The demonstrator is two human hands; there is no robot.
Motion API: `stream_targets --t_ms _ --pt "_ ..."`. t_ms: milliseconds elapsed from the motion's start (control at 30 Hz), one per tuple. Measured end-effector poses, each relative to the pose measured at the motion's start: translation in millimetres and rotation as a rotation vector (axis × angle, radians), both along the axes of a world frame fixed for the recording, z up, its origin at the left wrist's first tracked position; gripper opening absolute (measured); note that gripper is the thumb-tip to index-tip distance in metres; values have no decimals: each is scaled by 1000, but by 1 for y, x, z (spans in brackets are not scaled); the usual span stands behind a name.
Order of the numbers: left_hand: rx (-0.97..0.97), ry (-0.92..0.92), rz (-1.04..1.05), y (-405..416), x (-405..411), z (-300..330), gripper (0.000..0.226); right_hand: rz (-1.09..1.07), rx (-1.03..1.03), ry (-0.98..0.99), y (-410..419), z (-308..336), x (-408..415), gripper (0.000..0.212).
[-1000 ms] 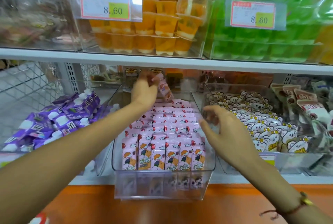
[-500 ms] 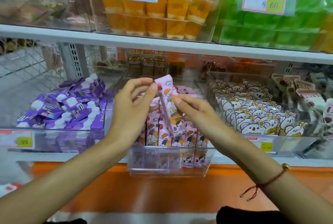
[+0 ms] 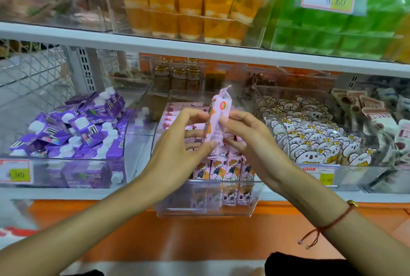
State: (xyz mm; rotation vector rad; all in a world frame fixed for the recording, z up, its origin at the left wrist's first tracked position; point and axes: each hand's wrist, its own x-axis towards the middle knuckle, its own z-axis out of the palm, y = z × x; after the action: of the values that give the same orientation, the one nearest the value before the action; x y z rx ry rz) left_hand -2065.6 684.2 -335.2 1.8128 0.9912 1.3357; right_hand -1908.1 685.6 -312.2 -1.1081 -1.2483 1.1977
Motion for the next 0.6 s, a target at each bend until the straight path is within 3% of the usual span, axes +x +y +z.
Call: stream_targets --t_ms 100,267,367,433,500,600 --pt "5 -10 -58 1 -1 0 36 93 52 13 -2 3 0 32" --pt "76 5 47 1 -1 -3 36 -79 210 -80 -7 -1 -5 33" --pt "43 -45 50 2 -2 3 24 -53 188 -96 -8 2 -4 30" --pt "-55 -70 44 1 -3 7 18 -21 127 -110 -8 5 -3 24" --pt "-272 -171 -16 1 -3 11 9 -27 71 -139 -8 7 -3 21" --pt "-561 -252 -152 -1 -3 15 22 -33 17 -120 -7 9 -5 25"
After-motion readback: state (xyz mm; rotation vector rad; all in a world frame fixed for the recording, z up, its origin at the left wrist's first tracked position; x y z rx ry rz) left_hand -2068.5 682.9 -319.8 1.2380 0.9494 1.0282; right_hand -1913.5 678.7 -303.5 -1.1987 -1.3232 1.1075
